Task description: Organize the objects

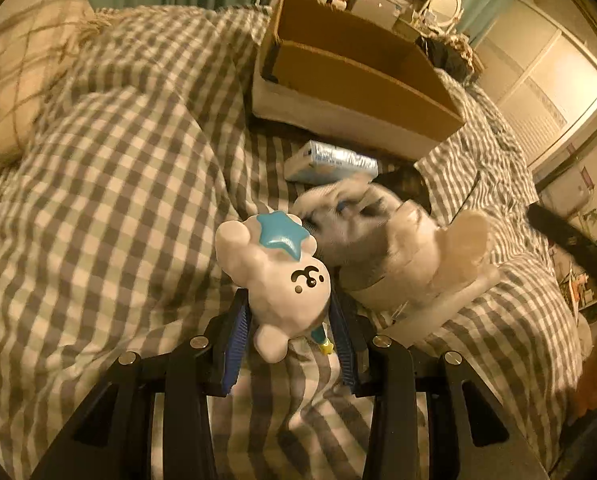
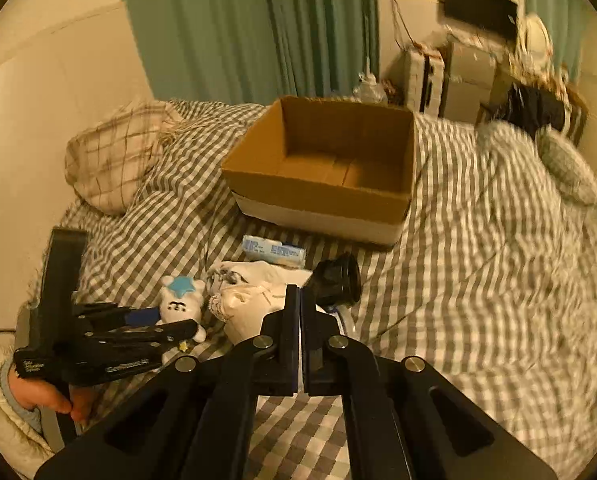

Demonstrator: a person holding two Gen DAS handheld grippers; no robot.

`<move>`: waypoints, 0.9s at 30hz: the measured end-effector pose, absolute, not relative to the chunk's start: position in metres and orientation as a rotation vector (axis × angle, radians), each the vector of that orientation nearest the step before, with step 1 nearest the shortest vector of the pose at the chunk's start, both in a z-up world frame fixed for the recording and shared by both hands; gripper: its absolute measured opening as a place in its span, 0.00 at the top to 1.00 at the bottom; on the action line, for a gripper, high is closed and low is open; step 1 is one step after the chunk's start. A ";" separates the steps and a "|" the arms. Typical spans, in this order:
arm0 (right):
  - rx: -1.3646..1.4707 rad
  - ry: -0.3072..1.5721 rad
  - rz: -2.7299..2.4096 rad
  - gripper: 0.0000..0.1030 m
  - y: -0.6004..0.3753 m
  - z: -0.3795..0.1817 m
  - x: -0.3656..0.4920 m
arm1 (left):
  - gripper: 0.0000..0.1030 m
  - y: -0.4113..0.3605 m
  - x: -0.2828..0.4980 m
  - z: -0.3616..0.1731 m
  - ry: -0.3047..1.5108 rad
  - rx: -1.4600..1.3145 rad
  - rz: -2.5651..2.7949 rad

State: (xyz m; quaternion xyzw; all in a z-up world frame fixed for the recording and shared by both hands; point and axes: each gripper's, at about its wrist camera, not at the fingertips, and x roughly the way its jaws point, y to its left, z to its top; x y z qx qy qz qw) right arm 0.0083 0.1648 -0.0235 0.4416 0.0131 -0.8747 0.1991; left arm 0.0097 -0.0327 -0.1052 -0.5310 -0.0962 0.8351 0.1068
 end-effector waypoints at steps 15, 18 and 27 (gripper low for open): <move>1.402 0.068 -2.230 0.99 0.129 -0.071 -0.011 | 0.62 -0.056 0.020 -0.094 -0.345 -1.542 2.494; 1.262 0.108 -2.282 0.99 0.129 -0.042 0.001 | 0.62 -0.059 0.020 -0.091 -0.343 -1.535 2.500; 1.040 0.140 -2.400 0.99 0.134 0.032 -0.002 | 0.62 -0.063 0.007 -0.063 -0.316 -1.458 2.549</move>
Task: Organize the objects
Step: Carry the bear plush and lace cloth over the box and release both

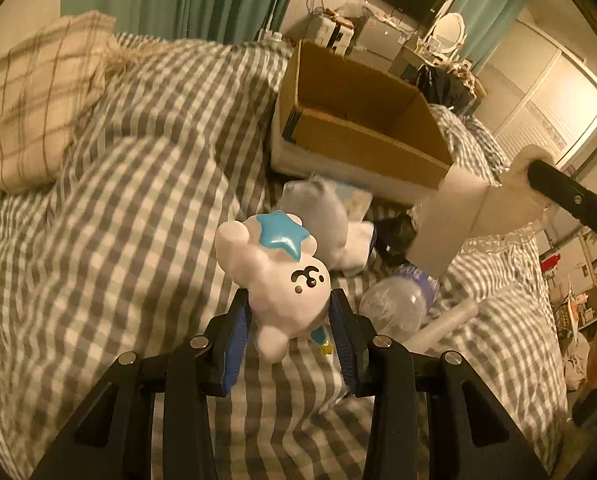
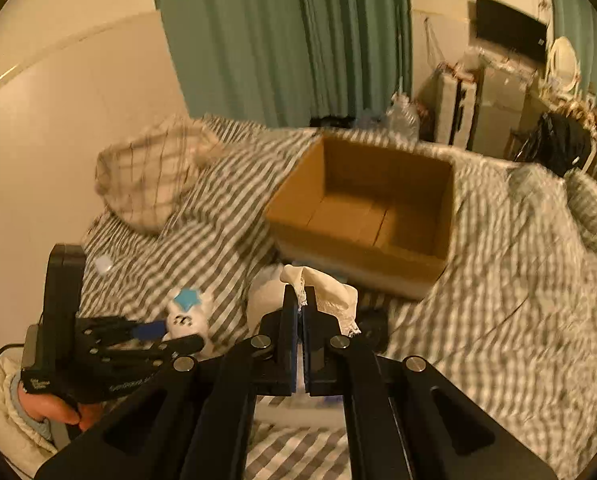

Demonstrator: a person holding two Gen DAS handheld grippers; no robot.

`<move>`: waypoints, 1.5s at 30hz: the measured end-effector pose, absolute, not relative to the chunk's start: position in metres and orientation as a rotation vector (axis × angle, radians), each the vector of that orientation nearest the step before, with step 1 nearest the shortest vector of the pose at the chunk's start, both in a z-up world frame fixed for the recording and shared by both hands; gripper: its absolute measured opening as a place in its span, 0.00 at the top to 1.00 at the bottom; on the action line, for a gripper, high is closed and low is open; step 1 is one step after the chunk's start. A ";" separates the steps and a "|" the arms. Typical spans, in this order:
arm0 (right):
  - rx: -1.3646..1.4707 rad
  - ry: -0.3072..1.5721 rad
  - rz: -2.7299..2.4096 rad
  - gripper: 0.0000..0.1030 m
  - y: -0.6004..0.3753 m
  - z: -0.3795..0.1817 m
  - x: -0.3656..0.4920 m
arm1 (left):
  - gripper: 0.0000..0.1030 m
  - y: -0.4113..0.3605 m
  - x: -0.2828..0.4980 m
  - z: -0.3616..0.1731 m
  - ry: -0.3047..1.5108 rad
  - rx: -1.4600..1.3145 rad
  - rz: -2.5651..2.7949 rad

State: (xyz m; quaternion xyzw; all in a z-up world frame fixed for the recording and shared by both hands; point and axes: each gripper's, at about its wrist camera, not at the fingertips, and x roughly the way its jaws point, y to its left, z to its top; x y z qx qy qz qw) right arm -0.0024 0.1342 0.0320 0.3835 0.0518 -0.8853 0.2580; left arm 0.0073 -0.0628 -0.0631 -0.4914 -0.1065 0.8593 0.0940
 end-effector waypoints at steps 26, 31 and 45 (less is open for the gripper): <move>1.091 0.222 -2.446 0.99 0.148 0.037 -0.053 | 0.62 -0.013 -0.068 -0.012 -0.171 -1.293 2.550; 1.058 0.207 -2.484 0.99 0.151 0.051 -0.079 | 0.62 -0.006 -0.094 0.000 -0.139 -1.256 2.568; 0.997 0.220 -2.582 0.99 0.141 0.059 -0.214 | 0.62 0.022 -0.215 0.001 -0.023 -1.192 2.634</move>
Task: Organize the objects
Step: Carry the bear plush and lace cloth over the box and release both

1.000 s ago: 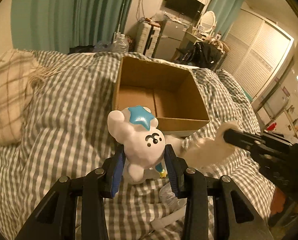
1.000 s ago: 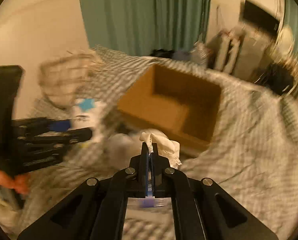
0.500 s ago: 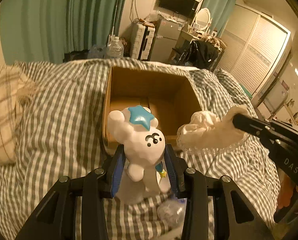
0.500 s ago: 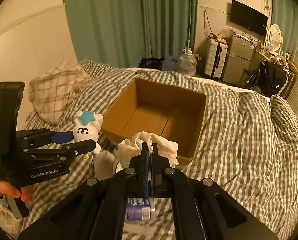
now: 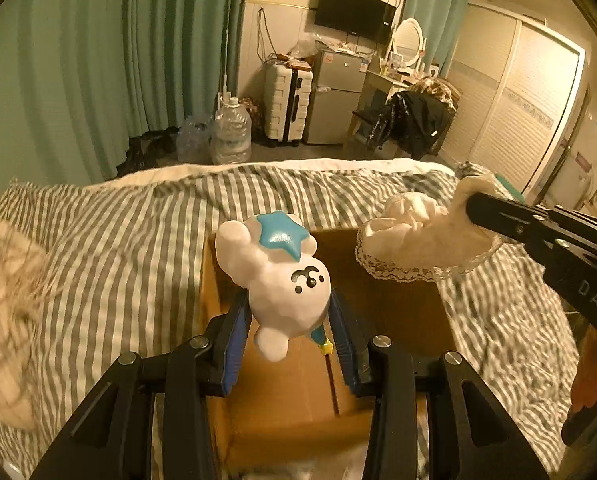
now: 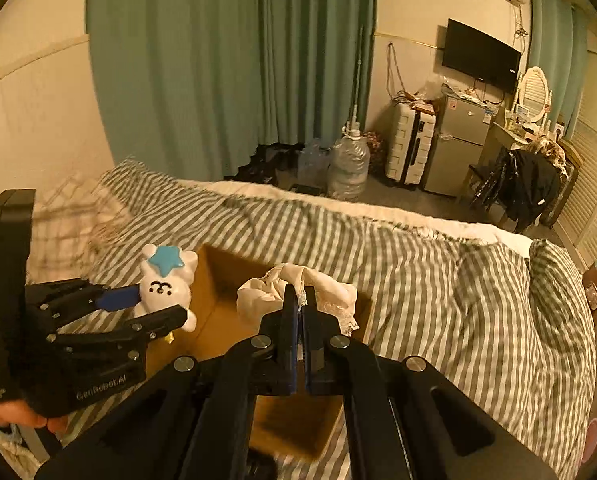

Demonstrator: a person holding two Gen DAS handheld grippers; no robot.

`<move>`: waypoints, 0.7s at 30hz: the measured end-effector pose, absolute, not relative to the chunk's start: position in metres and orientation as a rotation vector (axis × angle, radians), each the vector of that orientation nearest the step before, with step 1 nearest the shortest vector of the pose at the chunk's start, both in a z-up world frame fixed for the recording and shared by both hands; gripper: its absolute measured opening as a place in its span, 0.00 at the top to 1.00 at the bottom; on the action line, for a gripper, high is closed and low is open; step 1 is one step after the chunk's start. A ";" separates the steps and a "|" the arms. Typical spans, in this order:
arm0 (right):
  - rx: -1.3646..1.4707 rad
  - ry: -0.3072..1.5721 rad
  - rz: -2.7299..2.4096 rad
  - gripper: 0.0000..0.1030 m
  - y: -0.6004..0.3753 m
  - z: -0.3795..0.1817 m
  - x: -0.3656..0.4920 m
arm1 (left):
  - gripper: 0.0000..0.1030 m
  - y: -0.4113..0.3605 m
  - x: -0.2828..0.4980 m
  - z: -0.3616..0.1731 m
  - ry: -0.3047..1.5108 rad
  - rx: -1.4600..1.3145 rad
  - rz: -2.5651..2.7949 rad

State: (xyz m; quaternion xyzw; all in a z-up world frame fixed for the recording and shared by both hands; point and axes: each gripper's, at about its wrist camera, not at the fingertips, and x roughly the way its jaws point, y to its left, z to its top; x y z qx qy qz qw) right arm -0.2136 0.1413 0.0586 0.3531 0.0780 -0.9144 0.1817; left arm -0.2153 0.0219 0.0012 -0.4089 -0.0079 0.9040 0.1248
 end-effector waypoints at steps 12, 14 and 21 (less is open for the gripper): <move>1.038 0.125 -2.569 0.62 0.155 0.014 -0.244 | 0.35 0.030 -0.238 -0.029 -0.021 -1.217 2.647; 1.012 0.097 -2.599 0.38 0.162 0.023 -0.236 | 0.27 0.029 -0.231 -0.021 -0.001 -1.201 2.668; 0.931 0.077 -2.674 0.26 0.182 0.079 -0.188 | 0.06 0.018 -0.186 0.035 0.046 -1.085 2.771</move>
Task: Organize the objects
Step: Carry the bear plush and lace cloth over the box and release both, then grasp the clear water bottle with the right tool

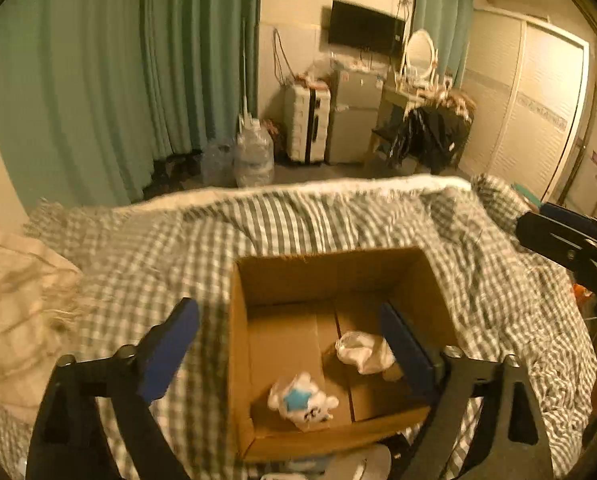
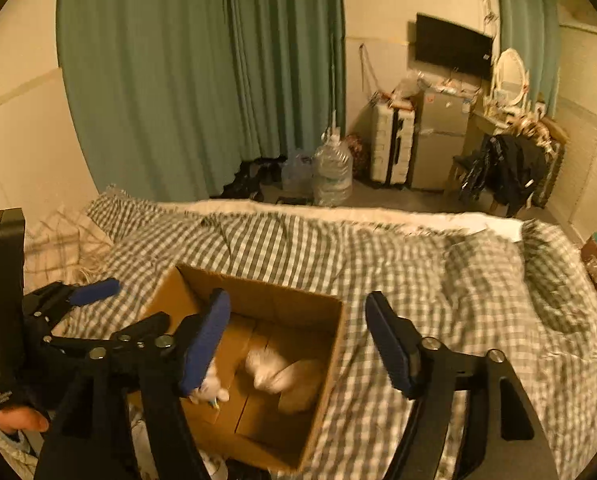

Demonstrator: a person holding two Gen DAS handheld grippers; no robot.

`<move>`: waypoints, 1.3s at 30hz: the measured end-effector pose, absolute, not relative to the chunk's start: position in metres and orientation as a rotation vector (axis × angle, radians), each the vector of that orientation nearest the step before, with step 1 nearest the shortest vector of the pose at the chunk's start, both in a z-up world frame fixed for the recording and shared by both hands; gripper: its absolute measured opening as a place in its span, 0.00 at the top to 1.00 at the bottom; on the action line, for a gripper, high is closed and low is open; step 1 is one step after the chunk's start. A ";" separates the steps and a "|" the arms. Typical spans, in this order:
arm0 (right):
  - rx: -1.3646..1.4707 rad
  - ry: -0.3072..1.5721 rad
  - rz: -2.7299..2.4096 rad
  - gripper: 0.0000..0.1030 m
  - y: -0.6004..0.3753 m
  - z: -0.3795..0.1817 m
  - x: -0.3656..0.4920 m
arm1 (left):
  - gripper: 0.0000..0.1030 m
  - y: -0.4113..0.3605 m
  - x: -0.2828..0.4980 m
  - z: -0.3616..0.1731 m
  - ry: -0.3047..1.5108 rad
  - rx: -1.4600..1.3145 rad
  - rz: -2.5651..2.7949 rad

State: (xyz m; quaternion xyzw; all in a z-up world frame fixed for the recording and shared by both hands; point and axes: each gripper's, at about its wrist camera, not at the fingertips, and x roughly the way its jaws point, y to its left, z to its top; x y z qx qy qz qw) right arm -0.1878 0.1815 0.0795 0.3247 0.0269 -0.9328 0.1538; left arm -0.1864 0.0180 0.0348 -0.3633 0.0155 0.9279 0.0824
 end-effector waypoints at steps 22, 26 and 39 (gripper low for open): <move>1.074 0.126 -2.600 0.08 0.175 0.016 -0.013 | 0.00 -0.014 -0.015 -0.028 0.077 -1.227 2.860; 1.241 0.157 -2.492 0.08 0.165 -0.033 -0.016 | 0.00 -0.017 -0.007 -0.064 0.129 -1.344 2.863; 1.490 0.230 -2.240 0.08 0.131 -0.100 -0.038 | 0.00 -0.034 -0.012 -0.095 0.014 -1.478 2.817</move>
